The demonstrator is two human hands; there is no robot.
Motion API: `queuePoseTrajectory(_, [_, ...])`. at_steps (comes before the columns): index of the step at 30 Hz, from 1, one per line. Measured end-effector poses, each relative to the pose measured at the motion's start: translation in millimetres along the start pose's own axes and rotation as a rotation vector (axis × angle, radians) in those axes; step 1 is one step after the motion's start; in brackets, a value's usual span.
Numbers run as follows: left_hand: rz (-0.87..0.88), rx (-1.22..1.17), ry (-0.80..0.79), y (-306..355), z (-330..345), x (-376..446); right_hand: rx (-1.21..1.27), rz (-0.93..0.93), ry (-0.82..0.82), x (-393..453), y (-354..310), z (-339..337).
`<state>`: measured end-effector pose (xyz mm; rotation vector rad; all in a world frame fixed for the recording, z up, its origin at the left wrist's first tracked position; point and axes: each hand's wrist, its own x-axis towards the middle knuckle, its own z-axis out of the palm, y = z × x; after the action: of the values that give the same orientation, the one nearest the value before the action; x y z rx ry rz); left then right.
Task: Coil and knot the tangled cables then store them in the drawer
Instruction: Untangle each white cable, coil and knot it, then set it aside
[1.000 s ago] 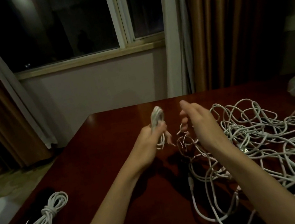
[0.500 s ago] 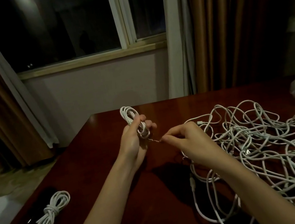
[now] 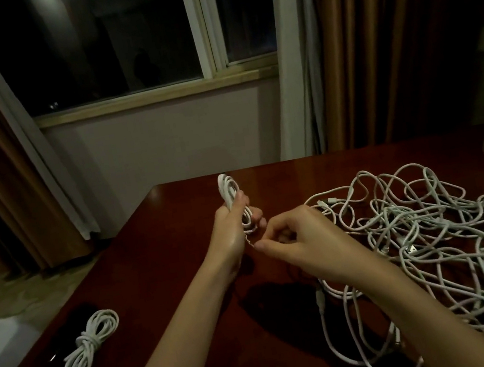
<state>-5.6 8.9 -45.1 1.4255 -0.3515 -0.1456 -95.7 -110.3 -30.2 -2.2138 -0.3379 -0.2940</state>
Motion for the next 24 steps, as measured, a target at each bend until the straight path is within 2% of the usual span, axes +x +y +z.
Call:
queuePoseTrajectory(2, [-0.059,-0.172,-0.007,1.2,-0.3,1.4,0.024,0.018,0.020,0.8,-0.1,-1.8])
queuePoseTrajectory(3, [-0.058,-0.166,-0.013,2.0,-1.3,2.0,0.053,0.032,0.058,1.2,0.4,-5.2])
queuePoseTrajectory(6, [-0.014,0.118,-0.103,0.5,-1.8,-0.6,0.140,0.055,0.227,1.5,3.1,-19.3])
queuePoseTrajectory(8, [-0.030,0.191,-0.187,0.1,1.1,-4.6,0.160,0.061,0.303,0.8,6.5,-25.0])
queuePoseTrajectory(10, [-0.013,0.201,-0.207,2.3,2.7,-5.9,0.132,0.068,0.347,0.6,10.8,-26.9])
queuePoseTrajectory(13, [0.010,0.118,-0.299,8.2,1.6,-8.2,0.077,0.073,0.366,0.5,13.4,-26.5])
queuePoseTrajectory(17, [-0.032,0.013,-0.593,15.0,-1.6,-14.8,0.050,0.090,0.343,1.9,14.4,-25.2])
queuePoseTrajectory(21, [-0.041,0.134,-0.665,19.8,-4.9,-17.9,0.076,0.138,0.308,2.2,18.0,-32.3])
queuePoseTrajectory(24, [-0.125,0.171,-0.824,20.4,-5.2,-20.8,0.119,0.177,0.236,0.3,19.8,-37.9])
